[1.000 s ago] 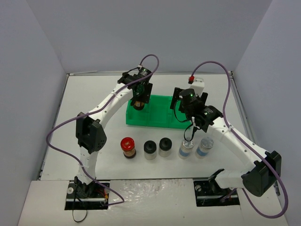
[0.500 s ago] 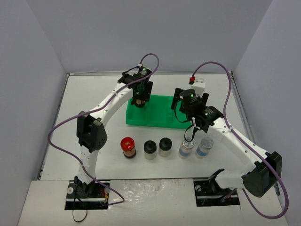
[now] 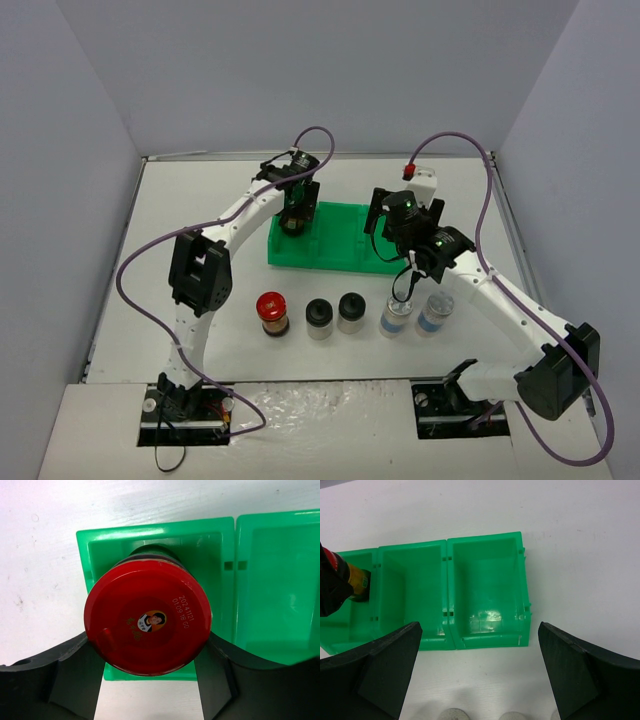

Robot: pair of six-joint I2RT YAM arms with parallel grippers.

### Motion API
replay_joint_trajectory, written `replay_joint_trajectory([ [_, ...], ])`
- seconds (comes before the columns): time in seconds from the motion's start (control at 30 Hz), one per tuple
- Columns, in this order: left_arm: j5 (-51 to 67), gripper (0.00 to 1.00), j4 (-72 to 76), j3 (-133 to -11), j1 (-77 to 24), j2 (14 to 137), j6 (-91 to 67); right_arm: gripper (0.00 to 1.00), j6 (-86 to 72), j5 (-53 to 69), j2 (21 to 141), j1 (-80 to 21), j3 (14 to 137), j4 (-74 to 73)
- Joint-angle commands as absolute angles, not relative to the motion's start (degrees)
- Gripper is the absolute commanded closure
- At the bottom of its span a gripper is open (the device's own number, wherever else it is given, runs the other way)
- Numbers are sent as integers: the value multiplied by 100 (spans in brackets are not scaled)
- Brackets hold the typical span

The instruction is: Organize the condiment bottles

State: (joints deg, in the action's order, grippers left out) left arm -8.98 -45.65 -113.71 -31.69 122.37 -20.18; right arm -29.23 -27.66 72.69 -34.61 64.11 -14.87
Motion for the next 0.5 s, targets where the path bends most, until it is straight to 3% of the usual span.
replay_joint_trajectory([
  [0.0,-914,100,-3864,-11522,-3152,11809,-2013,0,-3041,-3012,7058,-3507,6381,-1354],
  [0.2,-874,97,-3870,-11470,-3145,11830,-2069,0,-3077,-3006,7046,-3516,6327,-1352],
  [0.3,-908,74,-3914,-11438,-3141,11827,-2115,0,-3076,-3009,7028,-3524,6308,-1350],
  [0.37,-923,67,-3911,-11373,-3146,11786,-2136,0,-3076,-3015,7031,-3533,6302,-1353],
  [0.47,-958,50,-3920,-11312,-3138,11724,-2153,0,-3076,-3023,7040,-3542,6297,-1349],
])
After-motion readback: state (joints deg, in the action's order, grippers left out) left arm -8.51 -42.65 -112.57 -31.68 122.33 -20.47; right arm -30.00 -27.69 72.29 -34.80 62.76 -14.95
